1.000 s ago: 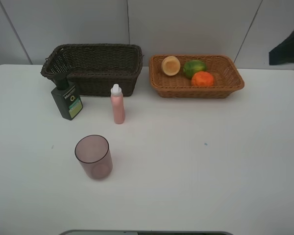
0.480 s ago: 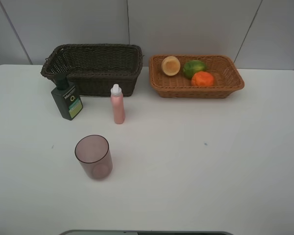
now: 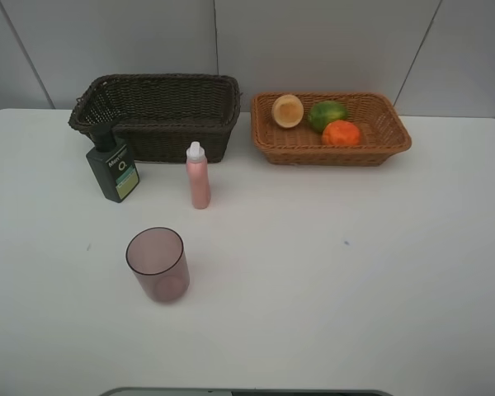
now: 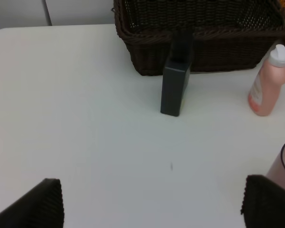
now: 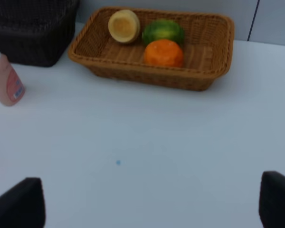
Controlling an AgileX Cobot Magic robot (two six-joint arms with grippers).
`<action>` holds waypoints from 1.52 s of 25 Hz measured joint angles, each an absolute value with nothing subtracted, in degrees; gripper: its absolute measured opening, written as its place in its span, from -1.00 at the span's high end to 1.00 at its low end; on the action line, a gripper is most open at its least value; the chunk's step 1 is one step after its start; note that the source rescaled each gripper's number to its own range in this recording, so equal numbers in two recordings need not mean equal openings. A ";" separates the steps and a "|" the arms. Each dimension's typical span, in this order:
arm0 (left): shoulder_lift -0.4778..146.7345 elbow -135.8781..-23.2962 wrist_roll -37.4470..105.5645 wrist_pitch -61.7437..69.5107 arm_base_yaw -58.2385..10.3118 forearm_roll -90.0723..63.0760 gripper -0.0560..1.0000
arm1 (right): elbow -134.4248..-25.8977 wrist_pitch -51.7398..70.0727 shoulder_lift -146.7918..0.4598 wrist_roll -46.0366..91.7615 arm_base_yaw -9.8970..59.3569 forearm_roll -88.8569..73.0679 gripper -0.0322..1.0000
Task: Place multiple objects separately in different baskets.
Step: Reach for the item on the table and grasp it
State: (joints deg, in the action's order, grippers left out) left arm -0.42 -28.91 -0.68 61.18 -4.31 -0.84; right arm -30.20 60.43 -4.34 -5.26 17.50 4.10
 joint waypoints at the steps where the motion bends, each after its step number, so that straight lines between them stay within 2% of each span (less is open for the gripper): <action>1: -0.42 -28.91 -0.68 61.18 -4.31 -0.84 -0.92 | -29.97 60.65 -4.34 -5.20 17.55 3.94 -0.99; 13: -0.42 -28.91 -0.68 61.18 -4.31 -0.84 -0.92 | -29.80 60.71 -4.06 -3.71 17.23 4.05 -0.99; 28: -0.42 -28.91 -0.68 61.18 -4.31 -0.84 -0.92 | -29.80 60.71 -4.06 -2.10 1.48 4.73 -0.99; 38: -0.42 -28.91 -0.68 61.18 -4.31 -0.84 -0.92 | -29.80 60.57 -0.40 -2.10 -3.06 5.54 -0.99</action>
